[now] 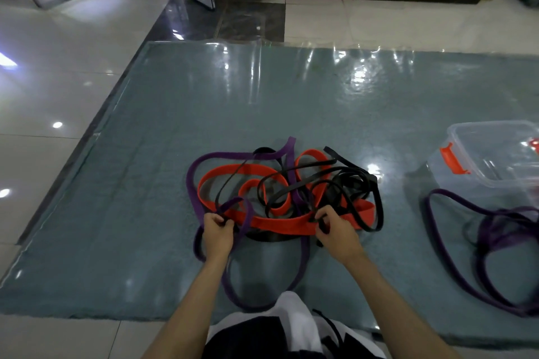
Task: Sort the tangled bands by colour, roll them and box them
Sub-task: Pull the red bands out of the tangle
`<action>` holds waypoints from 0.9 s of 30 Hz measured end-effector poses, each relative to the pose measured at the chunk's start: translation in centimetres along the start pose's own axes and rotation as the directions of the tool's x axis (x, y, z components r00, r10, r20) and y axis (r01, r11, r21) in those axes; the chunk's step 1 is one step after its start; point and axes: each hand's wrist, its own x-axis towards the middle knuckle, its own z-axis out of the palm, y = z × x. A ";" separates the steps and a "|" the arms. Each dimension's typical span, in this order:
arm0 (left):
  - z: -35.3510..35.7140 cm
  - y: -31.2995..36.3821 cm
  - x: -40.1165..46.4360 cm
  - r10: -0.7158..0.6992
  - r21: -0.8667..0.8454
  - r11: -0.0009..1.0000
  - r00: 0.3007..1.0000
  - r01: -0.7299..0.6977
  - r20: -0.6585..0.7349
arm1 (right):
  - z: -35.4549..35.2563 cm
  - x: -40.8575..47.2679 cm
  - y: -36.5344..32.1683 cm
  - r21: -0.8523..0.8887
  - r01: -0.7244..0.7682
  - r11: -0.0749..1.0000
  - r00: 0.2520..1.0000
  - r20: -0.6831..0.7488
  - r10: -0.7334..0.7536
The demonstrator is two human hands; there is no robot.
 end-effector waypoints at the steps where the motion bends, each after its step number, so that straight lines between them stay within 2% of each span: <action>1: -0.1 0.2 0.2 -0.002 -0.049 0.999 1.000 0.001 -0.021 | -0.4 0.2 0.0 0.103 -0.002 0.995 0.999 -0.034 0.006; 4: -0.3 1.3 0.9 -0.015 -0.243 0.970 0.999 0.003 -0.051 | -1.9 1.0 0.0 0.398 -0.044 0.916 0.977 -0.174 0.122; 6: -0.4 1.9 1.3 0.006 -0.335 0.942 0.997 -0.032 -0.079 | -3.1 1.6 0.1 0.460 -0.043 0.887 0.950 -0.256 0.179; 9: -1.0 2.4 1.9 0.042 -0.347 0.935 0.994 -0.076 -0.104 | -4.4 2.1 0.1 0.467 -0.024 0.884 0.932 -0.309 0.189; 12: -1.5 2.2 2.4 0.001 -0.303 0.953 0.997 -0.023 -0.072 | -4.7 2.1 0.5 0.295 -0.079 0.952 0.948 -0.273 0.163; 15: -2.2 1.7 2.4 -0.032 -0.220 0.975 0.999 0.039 0.035 | -4.1 1.5 0.3 -0.032 -0.147 0.989 0.951 -0.279 0.133; 16: -2.5 1.6 2.4 -0.042 -0.200 0.978 0.996 0.058 0.080 | -3.8 1.4 0.0 -0.129 -0.129 0.983 0.944 -0.319 0.082; 18: -3.0 1.3 2.2 -0.027 -0.104 0.994 0.993 0.039 0.114 | -3.1 1.2 -1.1 -0.242 0.006 0.970 0.924 -0.370 -0.098; 20: -3.5 1.3 1.7 0.047 0.060 0.997 0.995 -0.052 0.090 | -2.4 1.4 -2.4 -0.314 0.201 0.928 0.906 -0.300 -0.298; 22: -3.6 1.7 1.0 0.175 0.222 0.957 0.982 -0.185 0.065 | -1.5 1.7 -3.6 -0.306 0.358 0.882 0.911 -0.094 -0.402; 25: -3.1 3.2 0.1 0.466 0.351 0.820 0.884 -0.452 0.048 | 0.3 1.9 -4.2 -0.331 0.435 0.837 0.897 0.240 -0.371; 27: -2.5 4.5 -0.1 0.610 0.362 0.702 0.780 -0.614 0.140 | 1.6 1.9 -4.2 -0.463 0.417 0.782 0.901 0.325 -0.287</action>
